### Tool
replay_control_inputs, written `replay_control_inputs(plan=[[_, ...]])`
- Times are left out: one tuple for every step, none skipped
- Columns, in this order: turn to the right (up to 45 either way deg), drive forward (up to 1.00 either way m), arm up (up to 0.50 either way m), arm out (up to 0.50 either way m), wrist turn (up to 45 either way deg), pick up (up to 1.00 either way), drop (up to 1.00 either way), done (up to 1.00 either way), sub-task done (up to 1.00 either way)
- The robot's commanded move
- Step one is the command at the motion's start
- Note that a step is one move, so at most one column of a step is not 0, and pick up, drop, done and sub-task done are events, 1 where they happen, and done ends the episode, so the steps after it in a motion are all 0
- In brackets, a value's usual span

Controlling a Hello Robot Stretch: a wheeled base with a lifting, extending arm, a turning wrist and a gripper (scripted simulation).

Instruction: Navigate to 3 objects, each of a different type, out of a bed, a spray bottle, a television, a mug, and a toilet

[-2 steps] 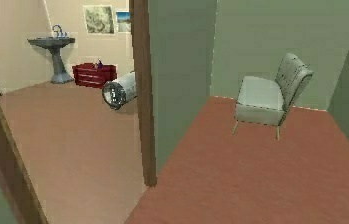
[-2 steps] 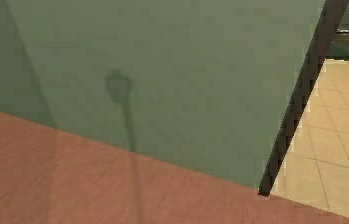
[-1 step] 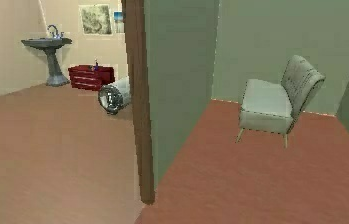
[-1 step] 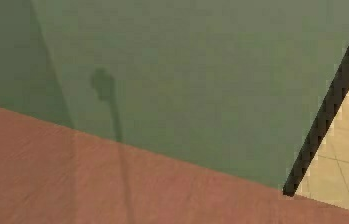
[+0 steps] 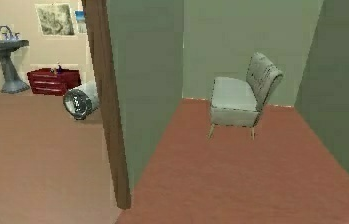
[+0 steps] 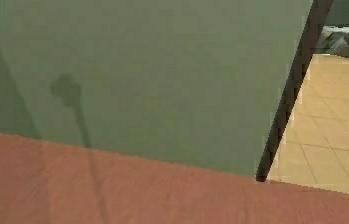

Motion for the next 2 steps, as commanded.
replay_control_inputs(plan=[[0.0,0.60,0.00,0.00,0.0,0.00,0.00,0.00,0.00],[-45.0,0.00,0.00,0.00,0.0,0.00,0.00,0.00,0.00]])
